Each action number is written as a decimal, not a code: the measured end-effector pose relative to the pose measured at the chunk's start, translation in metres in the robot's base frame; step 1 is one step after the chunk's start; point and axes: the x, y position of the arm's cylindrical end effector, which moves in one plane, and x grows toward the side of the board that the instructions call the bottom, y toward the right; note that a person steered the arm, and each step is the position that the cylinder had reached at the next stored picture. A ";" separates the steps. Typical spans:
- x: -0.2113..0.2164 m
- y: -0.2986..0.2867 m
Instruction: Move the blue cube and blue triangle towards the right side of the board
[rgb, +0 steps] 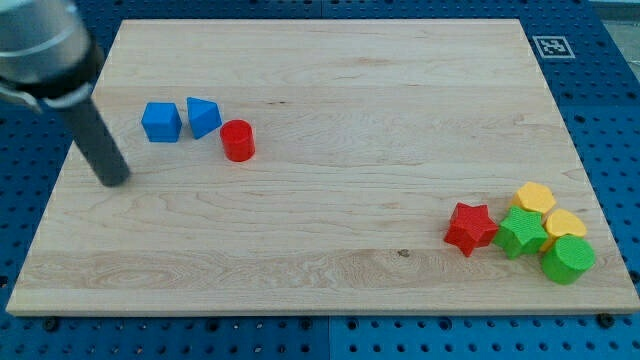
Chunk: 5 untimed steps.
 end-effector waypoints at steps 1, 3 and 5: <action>-0.032 -0.006; -0.048 0.052; -0.048 0.134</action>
